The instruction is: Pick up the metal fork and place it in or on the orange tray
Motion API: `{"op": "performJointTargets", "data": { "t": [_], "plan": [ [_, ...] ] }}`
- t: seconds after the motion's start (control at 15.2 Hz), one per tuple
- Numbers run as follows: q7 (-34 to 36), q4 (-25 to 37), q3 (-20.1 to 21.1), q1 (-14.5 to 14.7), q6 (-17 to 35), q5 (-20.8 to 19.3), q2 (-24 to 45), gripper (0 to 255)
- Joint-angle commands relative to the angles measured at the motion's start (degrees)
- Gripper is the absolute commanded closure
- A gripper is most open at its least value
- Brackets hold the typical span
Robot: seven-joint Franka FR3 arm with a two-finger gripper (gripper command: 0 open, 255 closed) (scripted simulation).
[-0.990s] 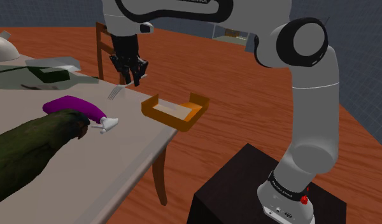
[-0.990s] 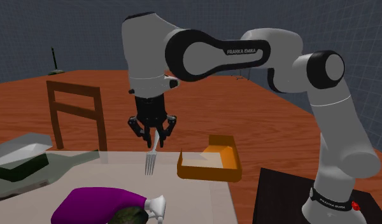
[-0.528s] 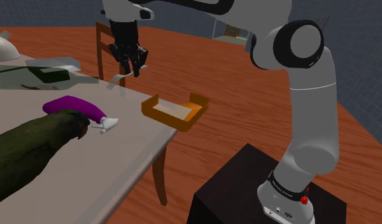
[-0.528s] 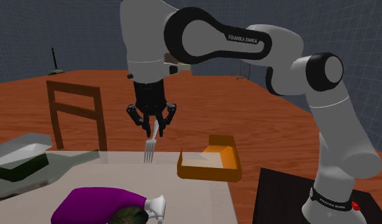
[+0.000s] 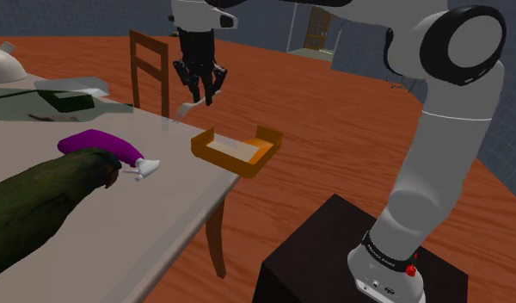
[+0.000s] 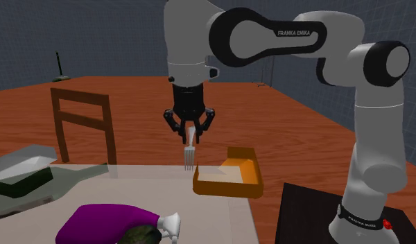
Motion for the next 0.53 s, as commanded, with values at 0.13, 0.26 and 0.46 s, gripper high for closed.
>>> {"op": "performJointTargets", "data": {
  "t": [0.13, 0.26, 0.46],
  "plan": [
    [-6.62, -14.02, -1.28, -6.41, 4.84, 9.38, -13.93, 255],
    [-10.36, -19.86, -3.40, -7.48, 6.33, 13.36, -20.25, 255],
    [-15.17, -28.07, -7.08, -7.33, 8.28, 17.69, -28.32, 255]
  ]
}}
